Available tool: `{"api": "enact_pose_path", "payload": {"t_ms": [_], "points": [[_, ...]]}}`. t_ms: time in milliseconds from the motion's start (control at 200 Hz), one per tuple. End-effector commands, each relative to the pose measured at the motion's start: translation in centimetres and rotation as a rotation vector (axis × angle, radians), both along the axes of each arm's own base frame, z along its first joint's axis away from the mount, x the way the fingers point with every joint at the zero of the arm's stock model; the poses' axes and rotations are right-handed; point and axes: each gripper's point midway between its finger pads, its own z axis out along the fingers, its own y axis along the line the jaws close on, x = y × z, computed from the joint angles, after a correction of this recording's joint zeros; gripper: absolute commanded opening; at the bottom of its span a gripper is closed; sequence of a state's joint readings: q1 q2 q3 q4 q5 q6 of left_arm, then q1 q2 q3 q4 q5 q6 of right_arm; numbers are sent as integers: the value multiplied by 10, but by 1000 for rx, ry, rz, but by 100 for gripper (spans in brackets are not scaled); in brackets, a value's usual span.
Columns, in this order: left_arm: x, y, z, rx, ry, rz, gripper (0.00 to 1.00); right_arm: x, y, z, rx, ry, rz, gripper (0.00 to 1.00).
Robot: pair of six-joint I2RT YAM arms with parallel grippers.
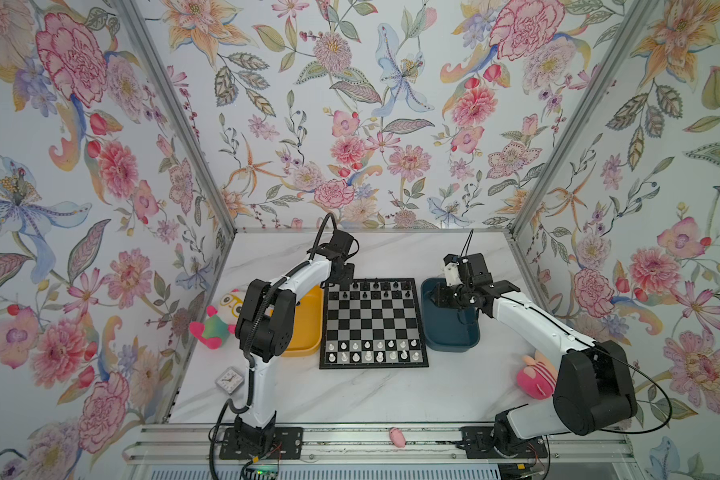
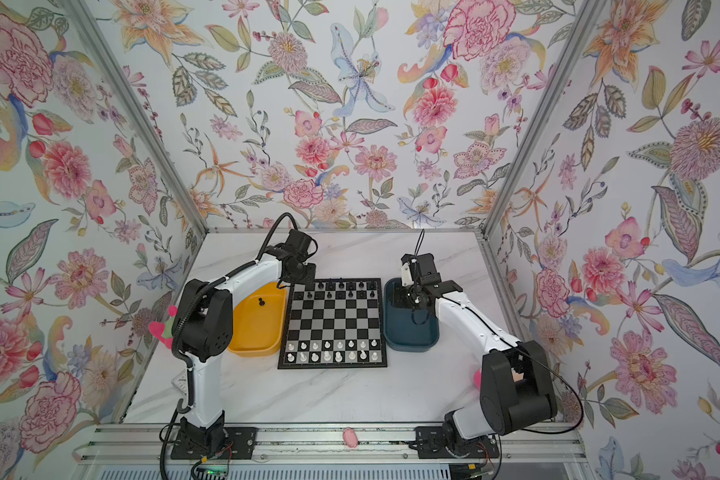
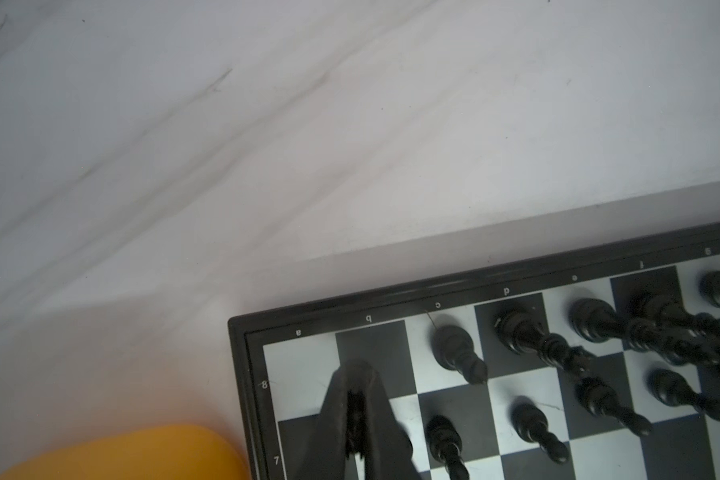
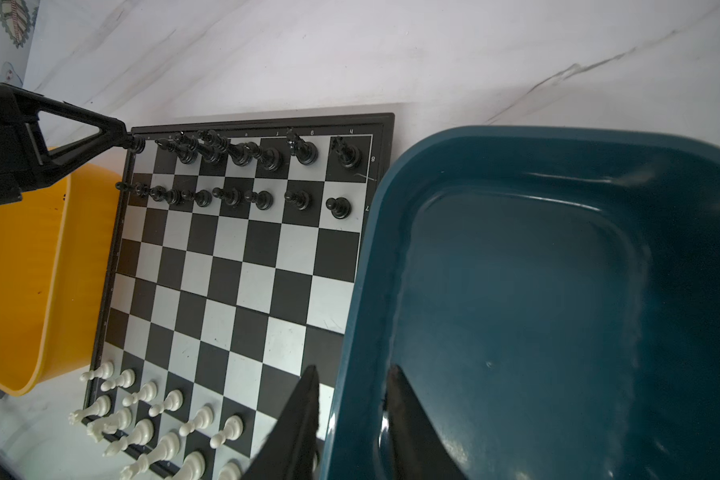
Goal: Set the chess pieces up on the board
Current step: 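Lift the black piece and carry it with the left gripper over the board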
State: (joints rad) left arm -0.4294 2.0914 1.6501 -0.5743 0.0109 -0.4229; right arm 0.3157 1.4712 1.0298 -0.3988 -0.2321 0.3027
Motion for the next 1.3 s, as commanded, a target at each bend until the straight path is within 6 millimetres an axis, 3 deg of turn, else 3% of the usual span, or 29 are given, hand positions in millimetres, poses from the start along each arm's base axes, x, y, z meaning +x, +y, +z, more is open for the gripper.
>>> {"api": "enact_pose_path", "payload": {"t_ms": [0,1296], "points": [[3,-11,-3,-12,3,-29,0,-2,-2,-2,7,5,-1,30],[-5,-17,-22,10,56,-46,0,-3,-2,-10,12,24,-2,30]]}}
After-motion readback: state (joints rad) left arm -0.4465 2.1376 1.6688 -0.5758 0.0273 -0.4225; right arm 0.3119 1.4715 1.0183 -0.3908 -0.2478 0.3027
